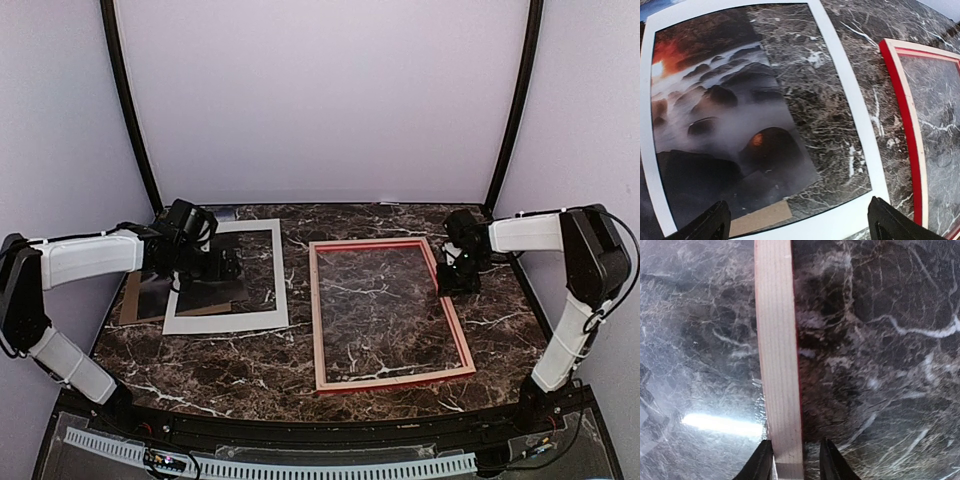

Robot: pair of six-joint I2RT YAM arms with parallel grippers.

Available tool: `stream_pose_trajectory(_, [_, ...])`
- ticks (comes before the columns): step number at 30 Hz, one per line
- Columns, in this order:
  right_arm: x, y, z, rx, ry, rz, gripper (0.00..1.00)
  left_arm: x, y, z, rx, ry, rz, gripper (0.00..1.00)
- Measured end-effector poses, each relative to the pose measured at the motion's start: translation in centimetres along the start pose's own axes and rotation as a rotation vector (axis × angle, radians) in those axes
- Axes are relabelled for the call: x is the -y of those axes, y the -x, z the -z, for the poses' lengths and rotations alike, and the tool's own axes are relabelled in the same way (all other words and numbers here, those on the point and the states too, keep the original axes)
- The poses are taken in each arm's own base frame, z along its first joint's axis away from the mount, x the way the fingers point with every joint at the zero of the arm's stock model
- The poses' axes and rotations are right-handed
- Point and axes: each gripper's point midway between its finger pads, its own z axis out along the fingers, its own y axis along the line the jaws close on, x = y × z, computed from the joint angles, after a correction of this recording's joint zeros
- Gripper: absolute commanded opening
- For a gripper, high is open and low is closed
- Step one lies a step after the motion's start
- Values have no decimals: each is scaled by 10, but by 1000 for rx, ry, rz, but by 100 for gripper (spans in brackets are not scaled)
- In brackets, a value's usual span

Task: Put the photo into the frame
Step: Position the photo frame at the center of the board, then pick up the mat board from the photo.

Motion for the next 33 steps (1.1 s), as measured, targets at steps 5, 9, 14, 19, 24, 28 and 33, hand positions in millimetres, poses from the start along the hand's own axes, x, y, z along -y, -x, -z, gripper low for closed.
stream_pose_trajectory(5, [7, 17, 9, 45, -41, -11, 55, -45, 4, 1, -16, 50, 91, 99])
stream_pose_trajectory(9, [-14, 40, 33, 130, -5, 15, 63, -86, 10, 3, -15, 77, 196, 99])
stream_pose_trajectory(14, [-98, 70, 70, 255, 159, 137, 65, -130, 12, -2, -22, 100, 316, 93])
stream_pose_trajectory(19, [-213, 83, 87, 313, 348, 298, 65, -162, -4, -21, -93, 123, 409, 91])
stream_pose_trajectory(24, [-310, 64, 68, 271, 481, 426, 65, -172, 1, -34, -113, 139, 421, 91])
stream_pose_trajectory(28, [-366, 42, 41, 213, 554, 487, 65, -176, 8, -37, -105, 144, 415, 91])
stream_pose_trajectory(33, [-394, 27, 13, 153, 580, 494, 65, -183, 1, -46, -133, 150, 428, 90])
